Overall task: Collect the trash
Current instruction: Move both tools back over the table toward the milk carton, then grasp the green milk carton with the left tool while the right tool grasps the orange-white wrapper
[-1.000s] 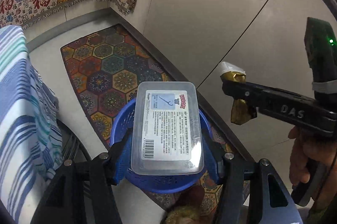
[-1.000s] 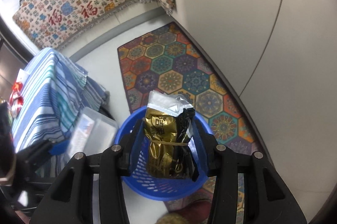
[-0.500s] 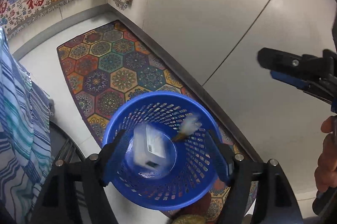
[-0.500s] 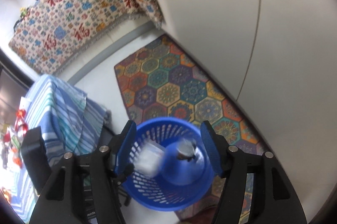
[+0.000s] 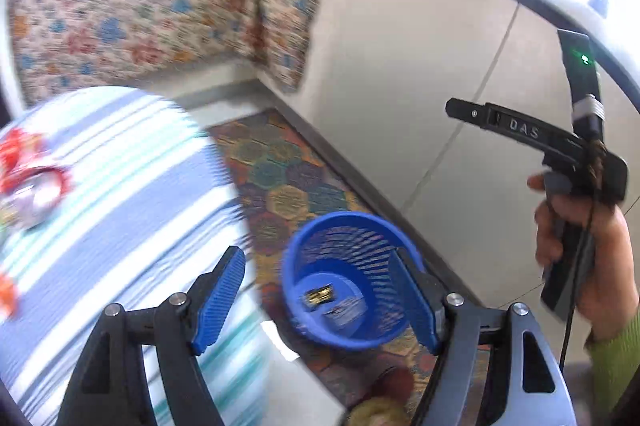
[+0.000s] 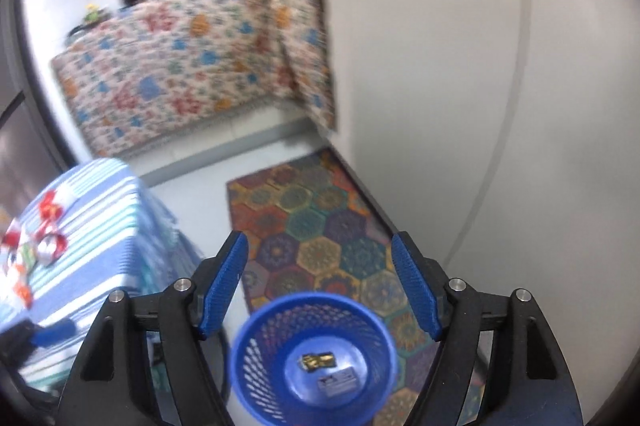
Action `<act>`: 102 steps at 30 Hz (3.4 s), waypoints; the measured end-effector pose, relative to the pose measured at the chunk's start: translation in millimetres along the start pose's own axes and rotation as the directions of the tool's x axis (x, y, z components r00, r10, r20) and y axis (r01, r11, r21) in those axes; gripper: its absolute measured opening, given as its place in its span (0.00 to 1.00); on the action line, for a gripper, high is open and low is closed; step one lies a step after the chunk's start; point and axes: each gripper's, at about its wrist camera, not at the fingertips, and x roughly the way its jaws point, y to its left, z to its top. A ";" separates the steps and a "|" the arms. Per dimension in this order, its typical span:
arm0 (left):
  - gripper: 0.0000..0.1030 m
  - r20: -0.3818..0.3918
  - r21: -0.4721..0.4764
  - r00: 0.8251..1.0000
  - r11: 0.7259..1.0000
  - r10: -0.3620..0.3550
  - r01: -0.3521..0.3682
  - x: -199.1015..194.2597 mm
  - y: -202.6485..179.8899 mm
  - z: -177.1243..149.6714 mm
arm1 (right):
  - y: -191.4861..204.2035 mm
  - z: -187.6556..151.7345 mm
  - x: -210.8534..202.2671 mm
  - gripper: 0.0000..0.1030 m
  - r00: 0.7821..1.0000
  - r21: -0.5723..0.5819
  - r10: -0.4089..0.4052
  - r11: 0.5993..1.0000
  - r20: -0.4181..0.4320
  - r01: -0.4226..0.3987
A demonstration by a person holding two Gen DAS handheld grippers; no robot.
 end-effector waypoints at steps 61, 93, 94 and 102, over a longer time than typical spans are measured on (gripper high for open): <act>0.78 -0.144 -0.442 0.827 0.712 0.544 -0.546 -127.2 293.7 -73.9 | 345.8 -114.7 21.5 0.82 0.829 -0.545 0.391 0.625 -0.400 -0.558; 0.82 0.065 -0.483 0.951 0.843 0.303 -0.236 -216.7 296.1 -140.0 | 297.2 -58.0 17.9 0.87 0.794 -0.254 0.517 0.761 -0.320 -0.598; 0.82 0.048 -0.465 0.948 0.847 0.316 -0.258 -210.5 292.0 -139.3 | 302.1 -62.7 12.5 0.88 0.803 -0.308 0.499 0.747 -0.325 -0.589; 0.82 -0.082 -0.415 0.900 0.807 0.427 -0.421 -163.4 295.4 -139.3 | 315.5 -102.6 44.1 0.89 0.849 -0.408 0.318 0.770 -0.422 -0.492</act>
